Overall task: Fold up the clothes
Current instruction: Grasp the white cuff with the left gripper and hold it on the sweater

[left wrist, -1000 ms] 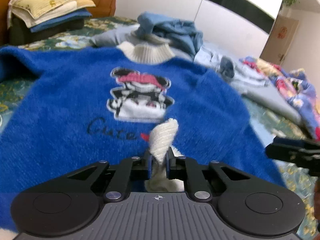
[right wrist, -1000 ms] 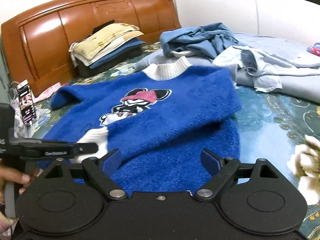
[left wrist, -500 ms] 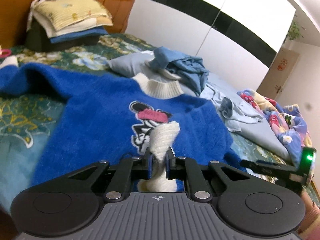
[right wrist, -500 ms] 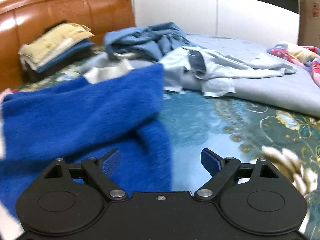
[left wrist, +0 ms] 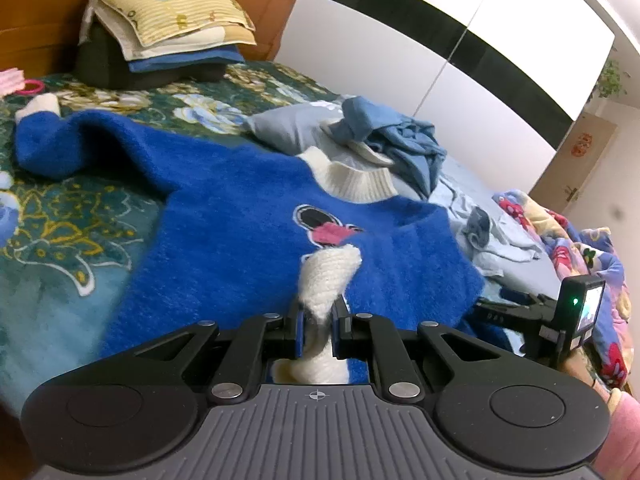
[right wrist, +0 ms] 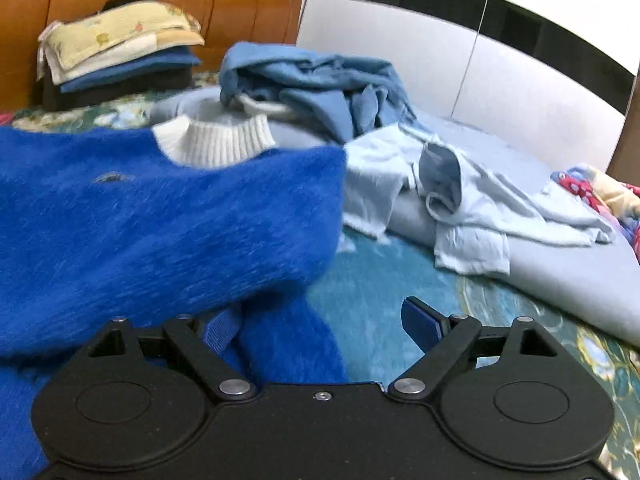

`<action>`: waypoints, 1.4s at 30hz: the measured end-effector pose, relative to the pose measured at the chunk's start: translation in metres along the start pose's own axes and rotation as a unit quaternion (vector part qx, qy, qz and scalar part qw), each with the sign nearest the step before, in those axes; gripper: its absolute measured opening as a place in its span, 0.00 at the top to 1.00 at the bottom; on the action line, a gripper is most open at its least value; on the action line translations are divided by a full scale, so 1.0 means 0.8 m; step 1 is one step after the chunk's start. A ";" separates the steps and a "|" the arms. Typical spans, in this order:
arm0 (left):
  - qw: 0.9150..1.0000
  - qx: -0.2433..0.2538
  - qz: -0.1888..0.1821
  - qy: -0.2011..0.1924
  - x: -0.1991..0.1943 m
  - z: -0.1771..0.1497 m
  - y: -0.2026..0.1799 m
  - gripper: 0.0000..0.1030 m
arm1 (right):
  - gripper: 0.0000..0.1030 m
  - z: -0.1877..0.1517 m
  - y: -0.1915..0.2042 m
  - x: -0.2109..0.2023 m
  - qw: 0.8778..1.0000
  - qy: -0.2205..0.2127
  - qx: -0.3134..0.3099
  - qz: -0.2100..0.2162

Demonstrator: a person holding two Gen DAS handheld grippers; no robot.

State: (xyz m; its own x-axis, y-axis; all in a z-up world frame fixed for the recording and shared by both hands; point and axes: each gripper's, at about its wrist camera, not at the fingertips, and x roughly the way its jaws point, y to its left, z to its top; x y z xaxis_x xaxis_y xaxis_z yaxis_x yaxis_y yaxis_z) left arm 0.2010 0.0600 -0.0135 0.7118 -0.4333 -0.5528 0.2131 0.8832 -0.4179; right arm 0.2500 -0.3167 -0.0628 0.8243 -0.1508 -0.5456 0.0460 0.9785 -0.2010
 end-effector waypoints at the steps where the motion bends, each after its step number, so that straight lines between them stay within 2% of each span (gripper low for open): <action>1: 1.000 -0.002 0.002 0.001 0.002 0.000 0.003 0.90 | 0.16 0.002 -0.004 0.003 1.000 -0.002 0.004 -0.012; 4: 1.000 -0.009 0.006 0.004 0.006 -0.002 0.012 0.90 | 0.17 0.006 -0.025 0.006 0.997 -0.021 0.026 -0.072; 7: 1.000 -0.019 0.007 0.011 0.013 -0.006 0.020 0.90 | 0.16 0.005 -0.067 0.008 0.989 -0.020 0.089 -0.119; 10: 1.000 -0.026 0.009 0.012 0.018 -0.007 0.025 0.90 | 0.16 -0.002 -0.098 0.011 0.987 0.009 0.145 -0.066; 13: 0.999 -0.033 0.010 0.013 0.021 -0.006 0.029 0.90 | 0.16 -0.005 -0.079 0.000 0.995 0.001 0.096 -0.013; 16: 0.999 -0.035 0.011 0.015 0.022 -0.006 0.030 0.89 | 0.16 -0.001 -0.049 0.000 0.999 0.008 0.044 0.008; 20: 0.999 -0.036 0.010 0.015 0.020 -0.009 0.030 0.89 | 0.16 0.007 -0.016 0.007 0.999 0.010 0.013 0.039; 25: 0.999 -0.035 0.006 0.017 0.020 -0.011 0.031 0.89 | 0.14 0.023 0.011 0.033 0.999 0.012 0.002 0.031; 31: 0.999 -0.039 -0.001 0.020 0.021 -0.012 0.038 0.89 | 0.14 0.031 0.016 0.051 1.000 0.010 0.006 -0.013; 37: 0.999 -0.042 -0.016 0.024 0.027 -0.014 0.041 0.89 | 0.14 0.030 -0.028 0.039 0.996 -0.005 0.050 -0.080; 42: 0.998 -0.039 -0.009 0.043 0.046 -0.024 0.039 0.89 | 0.11 0.017 -0.063 0.045 0.992 0.016 0.088 -0.090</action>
State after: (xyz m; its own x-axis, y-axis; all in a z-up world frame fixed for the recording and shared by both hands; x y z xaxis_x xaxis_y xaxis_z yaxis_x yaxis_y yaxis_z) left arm 0.2209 0.0684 -0.0611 0.6473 -0.4665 -0.6028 0.1713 0.8597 -0.4813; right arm 0.2850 -0.3694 -0.0609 0.7762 -0.3268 -0.5392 0.2908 0.9443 -0.1537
